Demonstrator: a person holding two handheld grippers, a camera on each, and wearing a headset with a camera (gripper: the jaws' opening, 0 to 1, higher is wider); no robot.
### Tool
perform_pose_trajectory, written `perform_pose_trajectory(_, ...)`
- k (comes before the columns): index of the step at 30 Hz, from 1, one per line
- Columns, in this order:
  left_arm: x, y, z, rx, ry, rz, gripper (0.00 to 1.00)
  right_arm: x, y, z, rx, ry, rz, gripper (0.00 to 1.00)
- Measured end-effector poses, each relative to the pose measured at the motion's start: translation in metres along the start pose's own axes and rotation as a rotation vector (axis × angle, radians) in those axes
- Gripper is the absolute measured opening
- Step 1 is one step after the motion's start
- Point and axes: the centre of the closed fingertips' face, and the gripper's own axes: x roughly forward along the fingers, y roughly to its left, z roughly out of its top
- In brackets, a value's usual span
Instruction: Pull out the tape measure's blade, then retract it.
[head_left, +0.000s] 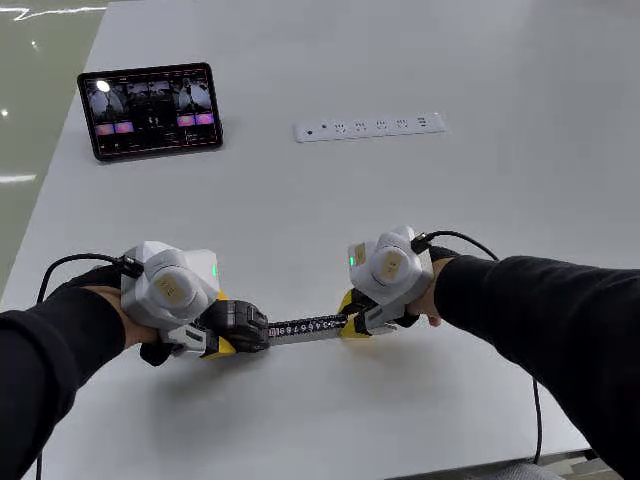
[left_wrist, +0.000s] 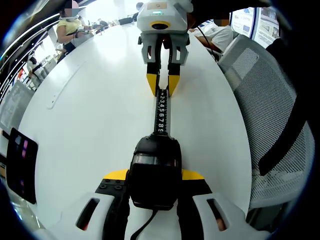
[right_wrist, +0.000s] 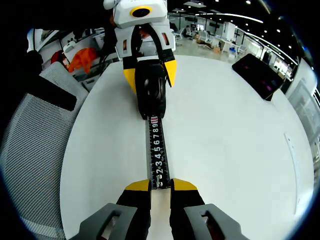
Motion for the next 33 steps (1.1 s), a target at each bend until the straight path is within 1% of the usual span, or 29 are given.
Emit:
perform_pose_trajectory(10,-0.001,0.0,0.0,0.002,0.0,-0.002,0.31,-0.003,0.001,-0.002,0.003,0.002,0.0,0.1)
perform_pose_trajectory(33,0.0,0.001,0.0,0.007,-0.003,-0.003,0.31,-0.01,0.0,-0.015,0.01,0.017,-0.006,0.1)
